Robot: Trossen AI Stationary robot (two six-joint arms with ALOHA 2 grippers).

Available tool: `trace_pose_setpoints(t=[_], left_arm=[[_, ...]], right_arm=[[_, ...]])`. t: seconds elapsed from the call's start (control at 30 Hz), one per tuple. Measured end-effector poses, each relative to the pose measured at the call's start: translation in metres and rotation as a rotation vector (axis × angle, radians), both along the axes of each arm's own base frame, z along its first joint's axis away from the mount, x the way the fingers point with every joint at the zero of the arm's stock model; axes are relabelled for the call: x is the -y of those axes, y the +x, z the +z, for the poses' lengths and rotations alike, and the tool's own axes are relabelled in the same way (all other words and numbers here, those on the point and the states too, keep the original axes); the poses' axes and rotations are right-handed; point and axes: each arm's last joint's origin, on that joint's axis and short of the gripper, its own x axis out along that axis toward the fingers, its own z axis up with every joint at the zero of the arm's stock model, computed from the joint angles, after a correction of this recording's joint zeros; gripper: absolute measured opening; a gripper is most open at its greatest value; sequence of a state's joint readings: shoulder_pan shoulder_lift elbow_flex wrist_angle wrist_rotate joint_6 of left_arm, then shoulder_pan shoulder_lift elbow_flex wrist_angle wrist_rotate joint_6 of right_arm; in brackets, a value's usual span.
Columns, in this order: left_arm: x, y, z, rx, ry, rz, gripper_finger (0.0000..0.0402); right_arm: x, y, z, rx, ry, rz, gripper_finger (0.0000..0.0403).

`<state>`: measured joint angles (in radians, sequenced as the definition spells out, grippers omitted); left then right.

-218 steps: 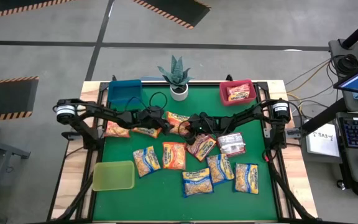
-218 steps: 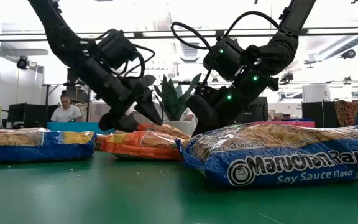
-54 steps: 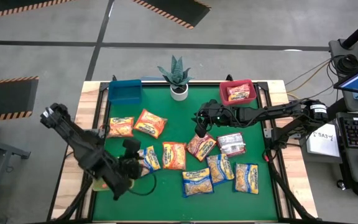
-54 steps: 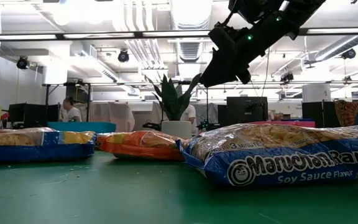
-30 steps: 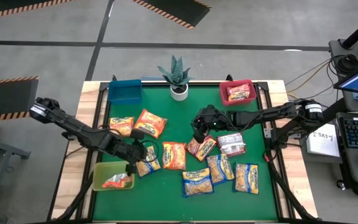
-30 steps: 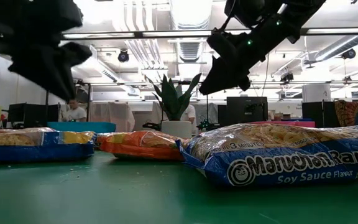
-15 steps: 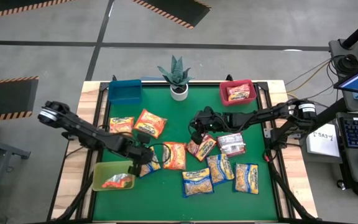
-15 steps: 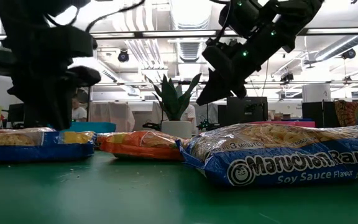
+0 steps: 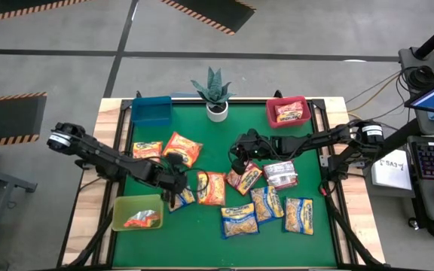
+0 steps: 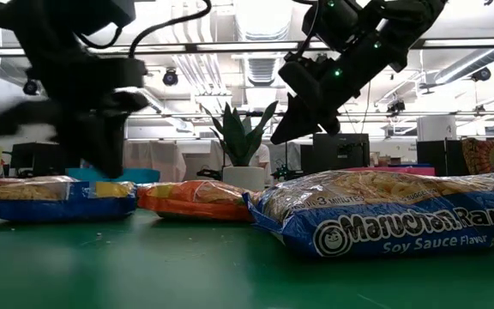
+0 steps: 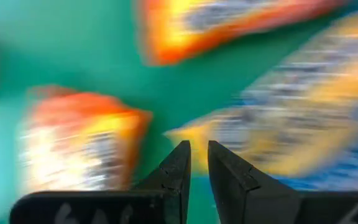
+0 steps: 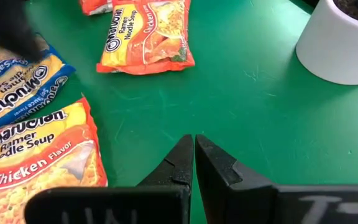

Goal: Sort Maruchan noodles
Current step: Put the blue noodle pack into the blue bin

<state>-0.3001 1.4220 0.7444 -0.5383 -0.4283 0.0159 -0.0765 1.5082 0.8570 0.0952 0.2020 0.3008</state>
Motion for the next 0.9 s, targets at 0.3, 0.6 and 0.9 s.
trace_pose_setpoints(t=[0.3,0.6,0.9], left_arm=[[0.002,0.002,0.026,0.007,-0.052,-0.104,0.0038],[0.006,-0.002,0.011,-0.036,-0.233,-0.134,0.0038],[0.002,0.007,-0.006,-0.060,-0.252,-0.068,0.0038]], right_arm=[[-0.001,0.000,0.000,0.005,0.031,-0.019,0.0009],[-0.008,0.000,0.000,0.004,0.031,0.001,0.0009],[-0.010,0.000,0.000,0.005,0.031,0.006,0.0009]])
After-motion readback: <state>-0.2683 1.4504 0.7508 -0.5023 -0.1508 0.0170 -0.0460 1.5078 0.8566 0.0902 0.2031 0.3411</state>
